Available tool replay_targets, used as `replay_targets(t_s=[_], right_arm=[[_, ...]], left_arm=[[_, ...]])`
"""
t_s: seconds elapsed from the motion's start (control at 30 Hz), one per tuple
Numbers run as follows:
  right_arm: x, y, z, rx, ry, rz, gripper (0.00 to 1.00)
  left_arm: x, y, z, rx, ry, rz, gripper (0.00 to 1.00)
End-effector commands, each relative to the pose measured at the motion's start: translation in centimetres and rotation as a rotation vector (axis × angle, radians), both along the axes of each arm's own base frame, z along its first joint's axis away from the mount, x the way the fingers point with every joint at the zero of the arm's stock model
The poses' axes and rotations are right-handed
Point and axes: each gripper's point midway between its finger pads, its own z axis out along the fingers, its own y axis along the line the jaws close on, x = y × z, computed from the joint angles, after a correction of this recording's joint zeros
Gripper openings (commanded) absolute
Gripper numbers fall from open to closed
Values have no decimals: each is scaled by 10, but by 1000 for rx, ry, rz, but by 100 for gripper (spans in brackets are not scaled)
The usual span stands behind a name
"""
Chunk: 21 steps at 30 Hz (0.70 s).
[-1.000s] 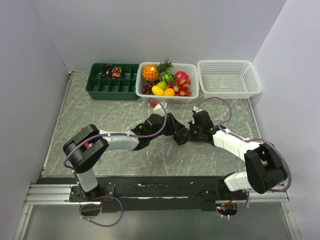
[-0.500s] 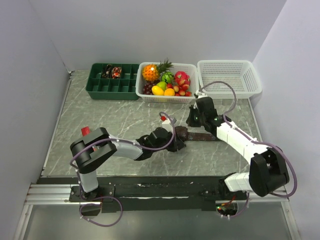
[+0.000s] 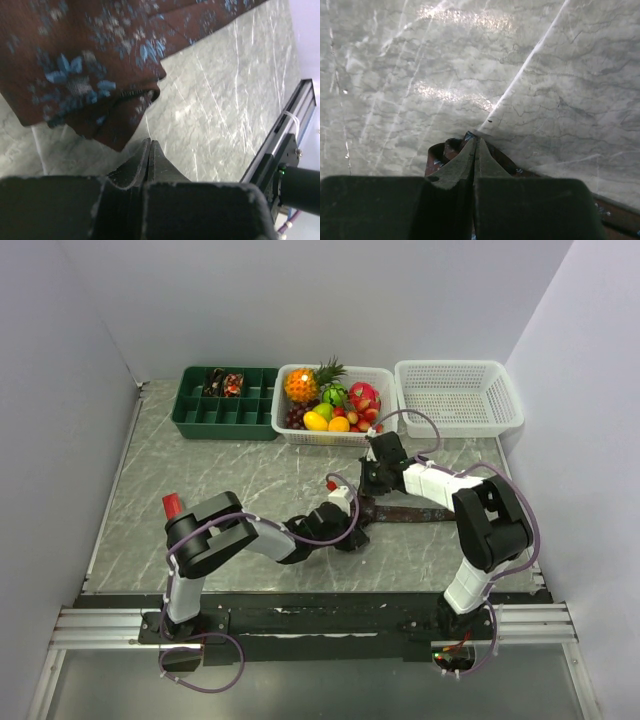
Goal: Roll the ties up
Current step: Roll the tie at the center of the board.
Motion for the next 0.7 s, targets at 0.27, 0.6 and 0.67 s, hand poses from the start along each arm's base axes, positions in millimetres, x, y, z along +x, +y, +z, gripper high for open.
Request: replay_targets(t_s=[0.27,0.6,0.67], right_arm=[[13,16,16,58,-46,67,0],[4,22,16,71,-30,112,0],[3,24,18,73,-29,119,0]], left_arm=[[37,3,-4,118,-92,114,1],[54,4,-1,122,-105,130,1],[55,3,-1,120,-107,133,1]])
